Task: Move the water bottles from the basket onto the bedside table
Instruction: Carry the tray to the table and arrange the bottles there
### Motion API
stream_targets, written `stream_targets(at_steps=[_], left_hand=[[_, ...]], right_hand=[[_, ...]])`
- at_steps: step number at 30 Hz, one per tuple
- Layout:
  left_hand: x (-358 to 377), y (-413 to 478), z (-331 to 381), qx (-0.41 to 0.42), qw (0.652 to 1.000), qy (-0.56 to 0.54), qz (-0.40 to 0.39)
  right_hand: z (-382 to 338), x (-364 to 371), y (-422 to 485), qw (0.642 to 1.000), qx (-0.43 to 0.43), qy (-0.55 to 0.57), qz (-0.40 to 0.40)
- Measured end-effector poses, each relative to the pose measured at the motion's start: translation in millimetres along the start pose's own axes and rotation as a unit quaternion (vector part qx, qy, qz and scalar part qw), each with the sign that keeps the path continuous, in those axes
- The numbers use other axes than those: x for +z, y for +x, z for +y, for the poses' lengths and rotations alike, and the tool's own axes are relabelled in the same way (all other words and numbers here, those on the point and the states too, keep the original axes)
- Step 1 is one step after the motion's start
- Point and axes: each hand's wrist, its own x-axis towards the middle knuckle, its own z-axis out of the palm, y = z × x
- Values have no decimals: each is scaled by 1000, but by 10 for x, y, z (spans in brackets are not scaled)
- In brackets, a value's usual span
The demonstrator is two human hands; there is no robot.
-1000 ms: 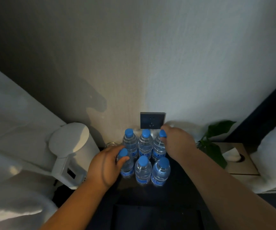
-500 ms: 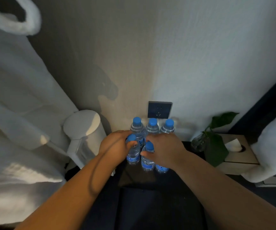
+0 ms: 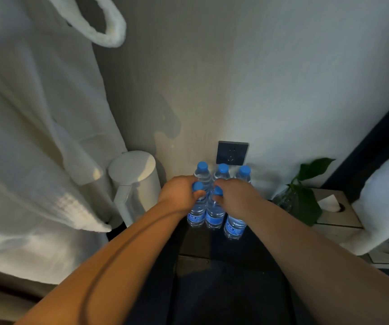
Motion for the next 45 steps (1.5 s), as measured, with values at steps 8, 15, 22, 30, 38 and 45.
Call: stream_targets(at_steps=[8, 15, 22, 30, 38, 45], left_hand=[[-45, 92, 81, -14, 996, 86, -1], [-86, 93, 153, -18, 996, 83, -33], [-105, 128, 168, -33, 994, 84, -57], [-84, 134, 187, -28, 995, 77, -49], [-109, 159, 188, -32, 995, 76, -60], [-114, 178, 237, -37, 995, 63, -65]], right_hand=[[45, 105, -59, 999, -8, -1, 38], [56, 112, -49, 996, 18, -36, 76], [68, 97, 0, 997, 18, -52, 51], [81, 75, -23, 996, 25, -79, 45], [77, 29, -26, 996, -14, -64, 59], [102, 19, -46, 994, -38, -46, 89]])
